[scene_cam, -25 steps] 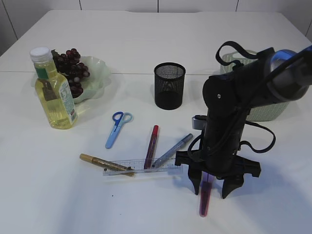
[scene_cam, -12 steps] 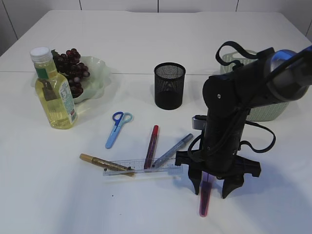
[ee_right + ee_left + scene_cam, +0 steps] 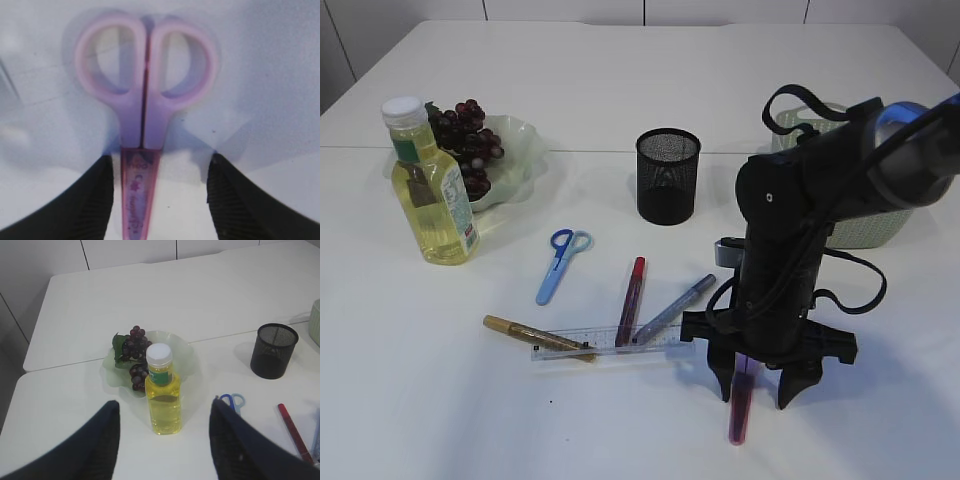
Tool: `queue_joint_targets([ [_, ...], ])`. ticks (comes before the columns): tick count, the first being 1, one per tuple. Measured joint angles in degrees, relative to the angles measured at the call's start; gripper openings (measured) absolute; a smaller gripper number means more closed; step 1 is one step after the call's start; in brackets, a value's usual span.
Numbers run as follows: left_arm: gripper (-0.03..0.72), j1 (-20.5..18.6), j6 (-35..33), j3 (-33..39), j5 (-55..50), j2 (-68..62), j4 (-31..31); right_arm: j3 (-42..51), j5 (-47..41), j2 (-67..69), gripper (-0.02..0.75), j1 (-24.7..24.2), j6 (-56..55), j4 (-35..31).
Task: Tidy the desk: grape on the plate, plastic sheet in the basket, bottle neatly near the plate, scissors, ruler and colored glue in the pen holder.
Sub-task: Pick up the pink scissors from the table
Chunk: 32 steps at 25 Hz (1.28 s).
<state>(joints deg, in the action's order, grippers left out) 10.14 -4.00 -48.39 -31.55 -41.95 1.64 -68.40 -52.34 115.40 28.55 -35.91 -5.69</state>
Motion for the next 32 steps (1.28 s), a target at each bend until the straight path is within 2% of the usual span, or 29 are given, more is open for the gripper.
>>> queue_joint_targets([
  [32,0.415,0.00,0.00,0.00,0.00,0.00,-0.26,-0.80,-0.27,0.82,0.470,0.00,-0.23,-0.19],
])
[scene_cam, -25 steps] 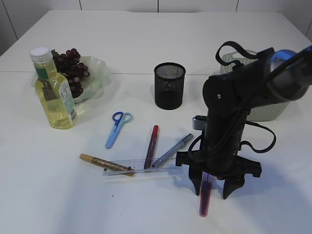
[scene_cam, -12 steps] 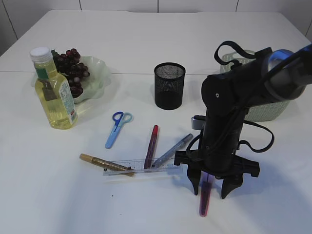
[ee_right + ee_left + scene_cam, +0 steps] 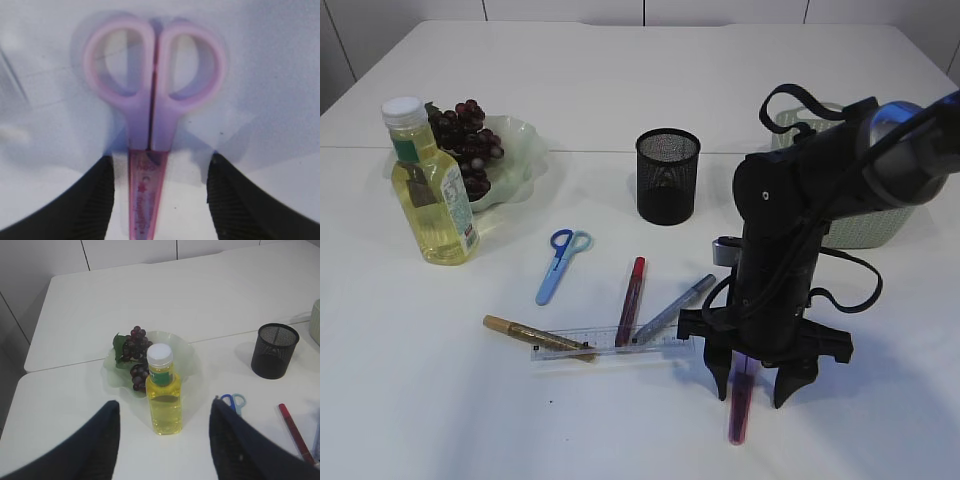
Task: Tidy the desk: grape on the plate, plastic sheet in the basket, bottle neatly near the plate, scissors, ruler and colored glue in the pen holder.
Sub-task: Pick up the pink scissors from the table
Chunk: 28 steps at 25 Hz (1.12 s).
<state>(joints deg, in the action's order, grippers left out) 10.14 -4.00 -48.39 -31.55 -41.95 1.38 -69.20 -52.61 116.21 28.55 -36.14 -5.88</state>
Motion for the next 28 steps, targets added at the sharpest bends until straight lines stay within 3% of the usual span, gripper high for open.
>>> queue_joint_targets([
  [4,0.415,0.00,0.00,0.00,0.00,0.00,0.00,-0.03,0.00,0.00,0.454,0.00,0.00,-0.04],
  [13,0.415,0.00,0.00,0.00,0.00,0.00,-0.27,-0.15,0.20,0.12,0.264,0.04,0.00,-0.49],
  [28,0.415,0.00,0.00,0.00,0.00,0.00,-0.26,-0.15,0.34,0.12,0.241,0.04,1.52,-0.29],
])
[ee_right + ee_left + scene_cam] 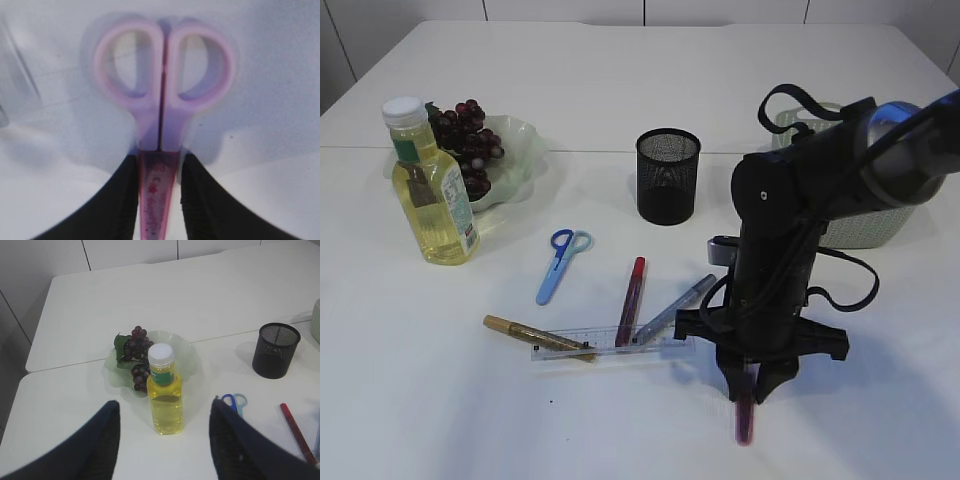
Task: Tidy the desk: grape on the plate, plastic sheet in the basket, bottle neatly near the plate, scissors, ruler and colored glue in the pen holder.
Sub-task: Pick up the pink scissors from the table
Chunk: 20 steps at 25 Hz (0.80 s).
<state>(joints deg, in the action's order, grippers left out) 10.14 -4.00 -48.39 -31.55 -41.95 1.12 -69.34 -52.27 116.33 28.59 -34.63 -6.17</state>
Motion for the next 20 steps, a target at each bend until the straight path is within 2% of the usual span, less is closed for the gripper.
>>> queue_joint_targets([
  [4,0.415,0.00,0.00,0.00,0.00,0.00,0.00,0.00,0.00,0.00,0.193,0.00,0.72,0.17],
  [14,0.415,0.00,0.00,0.00,0.00,0.00,0.00,-0.10,0.00,0.00,0.190,0.00,1.58,0.51],
  [20,0.415,0.00,0.00,0.00,0.00,0.00,0.00,-0.10,-0.11,0.00,0.190,0.00,5.96,1.01],
])
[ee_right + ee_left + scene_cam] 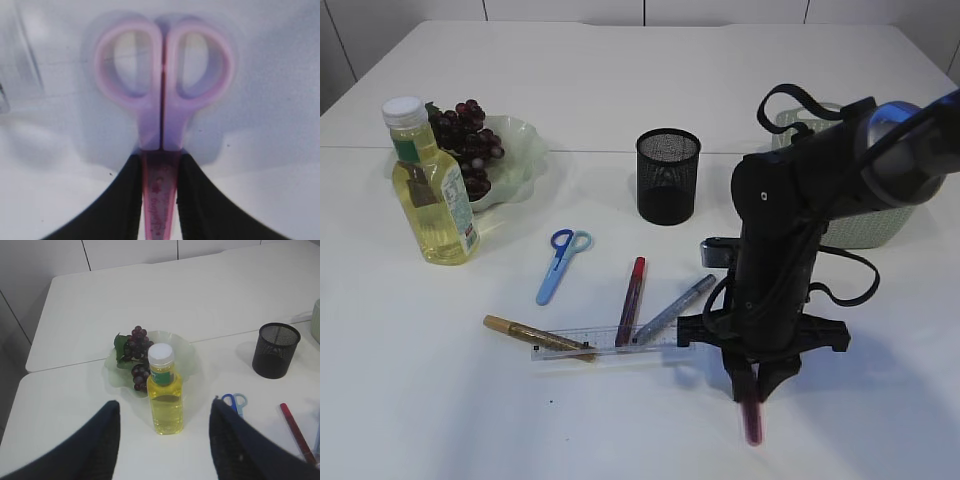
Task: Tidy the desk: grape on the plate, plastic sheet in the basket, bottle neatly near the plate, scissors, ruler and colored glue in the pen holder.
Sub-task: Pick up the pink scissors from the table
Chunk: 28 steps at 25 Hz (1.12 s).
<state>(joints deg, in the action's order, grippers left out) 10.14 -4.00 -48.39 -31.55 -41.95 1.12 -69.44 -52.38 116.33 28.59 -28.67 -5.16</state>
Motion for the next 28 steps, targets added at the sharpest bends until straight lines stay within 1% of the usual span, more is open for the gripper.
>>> queue_joint_targets([
  [9,0.415,0.00,0.00,0.00,0.00,0.00,0.00,0.00,-1.02,-0.11,0.190,0.00,4.09,1.03],
  [14,0.415,0.00,0.00,0.00,0.00,0.00,0.00,0.35,-1.52,-1.07,0.189,0.00,5.43,2.63],
  [23,0.415,0.00,0.00,0.00,0.00,-1.77,0.00,0.35,-1.52,-2.81,0.188,0.00,8.63,3.20],
  [28,0.415,0.00,0.00,0.00,0.00,-1.92,0.00,0.40,0.70,-3.75,0.188,0.00,9.49,3.53],
])
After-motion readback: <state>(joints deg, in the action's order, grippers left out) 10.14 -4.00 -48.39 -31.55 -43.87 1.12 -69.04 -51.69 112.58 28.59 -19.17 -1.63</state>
